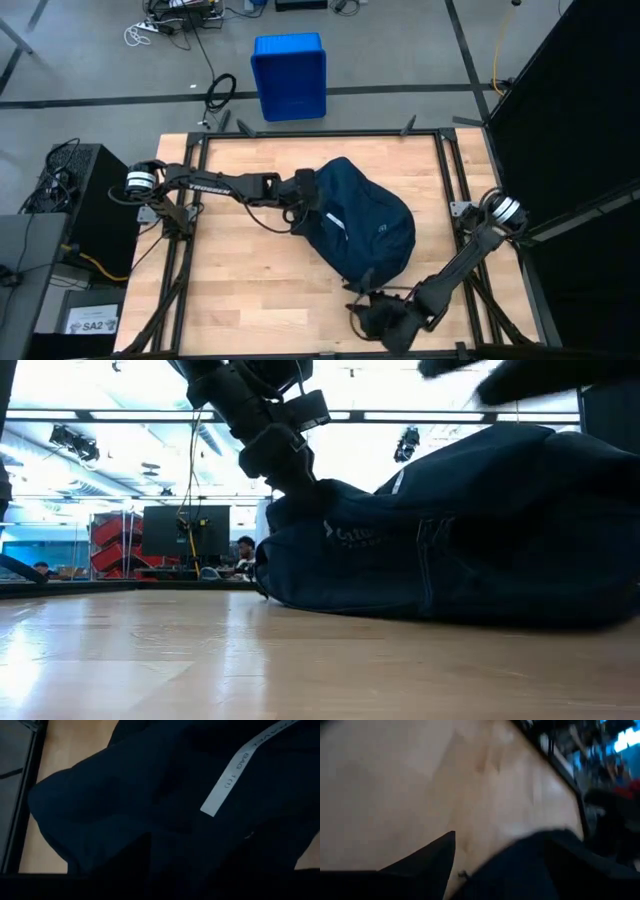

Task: Unpack backpack
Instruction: Open the dark blue backpack

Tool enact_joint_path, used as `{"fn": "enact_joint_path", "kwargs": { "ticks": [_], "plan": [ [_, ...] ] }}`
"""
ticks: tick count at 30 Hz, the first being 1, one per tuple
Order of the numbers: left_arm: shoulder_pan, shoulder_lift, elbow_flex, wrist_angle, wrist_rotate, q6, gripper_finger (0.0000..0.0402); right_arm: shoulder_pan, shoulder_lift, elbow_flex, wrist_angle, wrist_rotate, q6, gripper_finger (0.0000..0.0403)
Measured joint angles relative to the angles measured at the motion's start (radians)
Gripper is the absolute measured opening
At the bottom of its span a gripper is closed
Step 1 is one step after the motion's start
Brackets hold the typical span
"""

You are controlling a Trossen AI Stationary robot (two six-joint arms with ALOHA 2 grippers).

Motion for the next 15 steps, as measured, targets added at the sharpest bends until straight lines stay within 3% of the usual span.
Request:
{"fn": "enact_joint_path", "kwargs": {
  "ticks": [9, 15],
  "plan": [
    [-0.015, -0.005, 0.119, -0.116, 0.000, 0.019, 0.0178, -0.034, 0.018, 0.045, -0.445, -0.022, 0.364, 0.0224],
    [-0.046, -0.005, 0.249, -0.255, -0.007, 0.027, 0.0178, -0.073, 0.018, 0.045, -0.538, -0.067, 0.457, 0.0204]
  ]
}}
